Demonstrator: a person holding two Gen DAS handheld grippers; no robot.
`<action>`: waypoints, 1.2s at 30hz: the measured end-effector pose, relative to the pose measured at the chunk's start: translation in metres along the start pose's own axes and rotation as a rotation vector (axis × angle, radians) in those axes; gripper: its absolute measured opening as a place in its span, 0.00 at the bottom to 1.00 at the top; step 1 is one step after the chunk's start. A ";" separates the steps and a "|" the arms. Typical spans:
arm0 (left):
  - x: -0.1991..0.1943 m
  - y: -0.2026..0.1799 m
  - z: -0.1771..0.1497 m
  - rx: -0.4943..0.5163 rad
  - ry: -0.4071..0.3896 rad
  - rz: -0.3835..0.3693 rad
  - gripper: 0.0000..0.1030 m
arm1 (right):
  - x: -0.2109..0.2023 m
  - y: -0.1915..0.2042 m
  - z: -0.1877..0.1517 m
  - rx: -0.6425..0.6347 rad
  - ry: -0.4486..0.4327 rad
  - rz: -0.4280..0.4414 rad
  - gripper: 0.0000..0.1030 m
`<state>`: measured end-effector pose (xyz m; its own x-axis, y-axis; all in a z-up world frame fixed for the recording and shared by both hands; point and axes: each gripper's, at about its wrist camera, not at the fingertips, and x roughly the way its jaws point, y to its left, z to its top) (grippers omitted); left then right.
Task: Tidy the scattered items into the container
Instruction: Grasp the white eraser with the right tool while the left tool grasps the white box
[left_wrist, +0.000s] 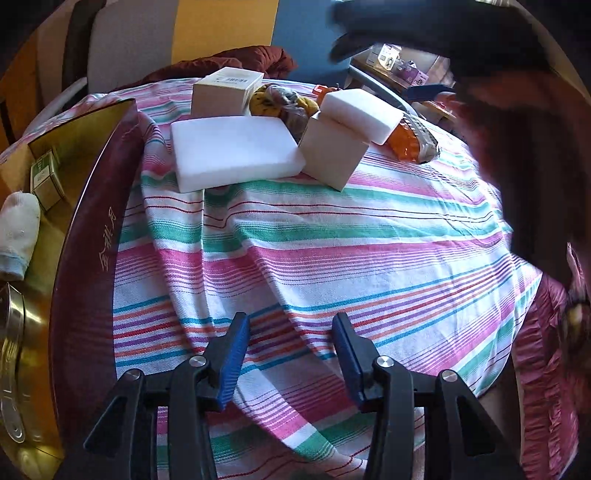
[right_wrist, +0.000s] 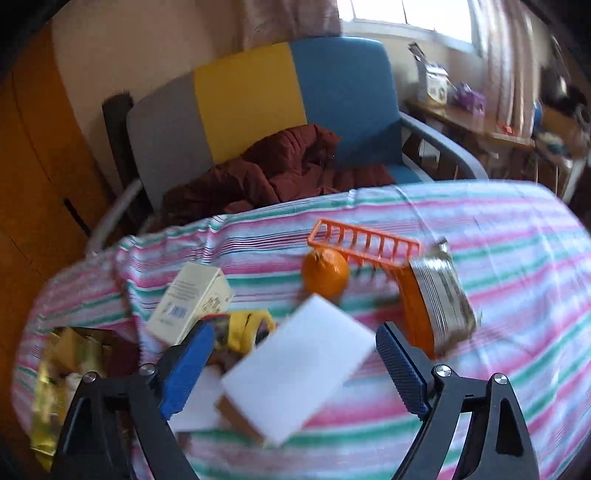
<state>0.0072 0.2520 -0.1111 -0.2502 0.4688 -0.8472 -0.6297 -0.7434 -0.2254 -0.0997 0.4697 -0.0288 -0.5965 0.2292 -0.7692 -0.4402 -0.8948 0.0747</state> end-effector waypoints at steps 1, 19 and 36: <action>0.000 0.000 0.000 0.005 -0.002 -0.001 0.46 | 0.010 0.003 0.003 -0.020 0.029 -0.025 0.88; -0.009 0.003 -0.004 0.010 -0.012 0.013 0.48 | -0.030 -0.043 -0.096 0.062 0.066 0.051 0.89; -0.006 -0.007 -0.004 -0.006 -0.004 0.029 0.48 | -0.070 -0.120 -0.150 0.353 0.019 0.140 0.89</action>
<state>0.0160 0.2527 -0.1056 -0.2709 0.4491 -0.8514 -0.6182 -0.7592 -0.2038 0.0956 0.5036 -0.0788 -0.6562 0.1039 -0.7474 -0.5615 -0.7289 0.3917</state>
